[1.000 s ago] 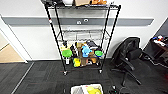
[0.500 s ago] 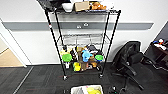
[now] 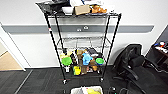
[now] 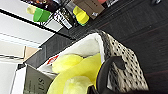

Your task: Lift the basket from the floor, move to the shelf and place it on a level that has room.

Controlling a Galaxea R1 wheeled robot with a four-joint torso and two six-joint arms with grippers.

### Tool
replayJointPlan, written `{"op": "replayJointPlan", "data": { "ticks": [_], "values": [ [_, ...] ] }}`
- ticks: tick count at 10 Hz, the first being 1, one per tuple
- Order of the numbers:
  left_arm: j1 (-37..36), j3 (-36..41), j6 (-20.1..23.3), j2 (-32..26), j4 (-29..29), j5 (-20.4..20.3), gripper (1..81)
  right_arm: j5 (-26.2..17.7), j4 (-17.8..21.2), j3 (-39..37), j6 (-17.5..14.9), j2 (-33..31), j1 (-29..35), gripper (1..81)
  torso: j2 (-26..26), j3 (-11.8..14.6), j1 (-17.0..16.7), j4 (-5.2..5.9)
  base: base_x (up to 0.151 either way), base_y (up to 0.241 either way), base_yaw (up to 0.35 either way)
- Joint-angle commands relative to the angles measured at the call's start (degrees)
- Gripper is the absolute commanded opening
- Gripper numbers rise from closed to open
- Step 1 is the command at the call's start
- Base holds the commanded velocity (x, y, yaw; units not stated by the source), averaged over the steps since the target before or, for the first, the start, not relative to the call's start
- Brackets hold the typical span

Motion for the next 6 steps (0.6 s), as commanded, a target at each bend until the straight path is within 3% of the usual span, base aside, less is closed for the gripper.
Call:
{"op": "replayJointPlan", "data": {
  "ticks": [1,4,5,6],
  "values": [
    [-7.0,1.9,0.1,-1.0,-1.4,1.9,1.0,0.2,1.1,2.4,0.3,-0.9,7.6,1.0,0.0,3.1,0.0,0.00,0.092,0.000,0.000],
    [-7.0,2.1,0.1,-1.1,-1.4,1.9,1.0,0.2,1.2,2.4,0.3,-0.9,7.5,1.0,0.0,6.3,0.0,0.00,0.092,0.000,0.000],
    [-7.0,2.2,0.1,-1.2,-1.4,1.9,1.0,0.2,1.2,2.5,0.3,-1.0,7.4,1.0,0.0,4.7,0.0,0.00,0.092,0.000,0.000],
    [-7.0,2.2,0.1,-1.1,-1.4,1.9,1.0,0.2,1.1,2.6,0.3,-1.1,7.3,1.0,0.0,5.1,0.0,0.00,0.092,0.000,0.000]
  ]
}}
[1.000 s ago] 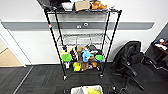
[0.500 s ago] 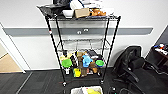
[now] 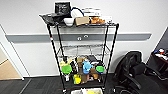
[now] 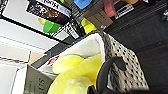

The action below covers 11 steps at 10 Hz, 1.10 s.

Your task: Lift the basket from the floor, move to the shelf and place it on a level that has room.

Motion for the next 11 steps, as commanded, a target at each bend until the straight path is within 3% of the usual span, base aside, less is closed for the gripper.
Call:
{"op": "replayJointPlan", "data": {
  "ticks": [1,11],
  "values": [
    [-8.1,2.0,0.2,-1.0,-1.3,1.6,1.0,0.6,1.1,2.5,0.3,-1.1,8.1,1.0,0.0,0.0,0.1,0.00,0.092,0.000,0.000],
    [-7.4,6.1,0.3,-2.9,-1.2,1.0,1.0,0.6,0.7,5.2,0.2,-2.3,7.2,1.0,0.0,0.0,0.1,0.00,0.092,0.000,0.000]
  ]
}}
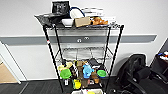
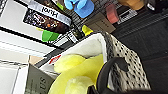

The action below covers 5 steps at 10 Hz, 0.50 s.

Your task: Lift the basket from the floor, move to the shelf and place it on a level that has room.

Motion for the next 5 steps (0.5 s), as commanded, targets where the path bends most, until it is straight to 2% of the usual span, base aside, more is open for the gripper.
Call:
{"op": "replayJointPlan", "data": {
  "ticks": [1,5],
  "values": [
    [-6.7,6.5,0.4,-3.5,-1.2,-0.3,1.0,1.1,0.3,5.9,-0.1,-2.4,6.6,1.0,0.0,0.0,0.1,0.00,0.090,0.000,0.000],
    [-2.3,15.9,2.0,-10.3,-1.2,-6.6,1.0,6.7,0.3,16.6,-0.3,-8.9,2.8,1.0,0.0,0.0,0.1,0.00,0.087,0.000,0.000]
  ]
}}
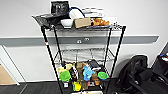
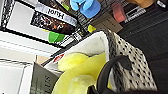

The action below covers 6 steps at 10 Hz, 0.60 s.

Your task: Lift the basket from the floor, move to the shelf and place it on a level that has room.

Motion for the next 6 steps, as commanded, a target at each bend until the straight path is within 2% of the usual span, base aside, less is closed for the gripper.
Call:
{"op": "replayJointPlan", "data": {
  "ticks": [1,3,6],
  "values": [
    [-3.6,10.2,1.1,-7.0,-1.2,-4.0,1.0,5.0,0.3,10.9,-0.5,-5.9,4.4,1.0,0.0,0.0,0.1,0.00,0.084,0.000,0.000],
    [-2.5,15.6,1.7,-10.7,-1.2,-6.4,1.0,5.5,0.3,15.0,-0.4,-8.2,3.7,1.0,0.0,0.0,0.1,0.00,0.084,0.000,0.000],
    [-1.8,19.1,1.8,-12.8,-1.1,-6.8,1.0,5.7,0.4,17.8,-0.3,-10.1,3.2,1.0,0.0,0.0,0.1,0.00,0.086,0.000,0.000]
  ]
}}
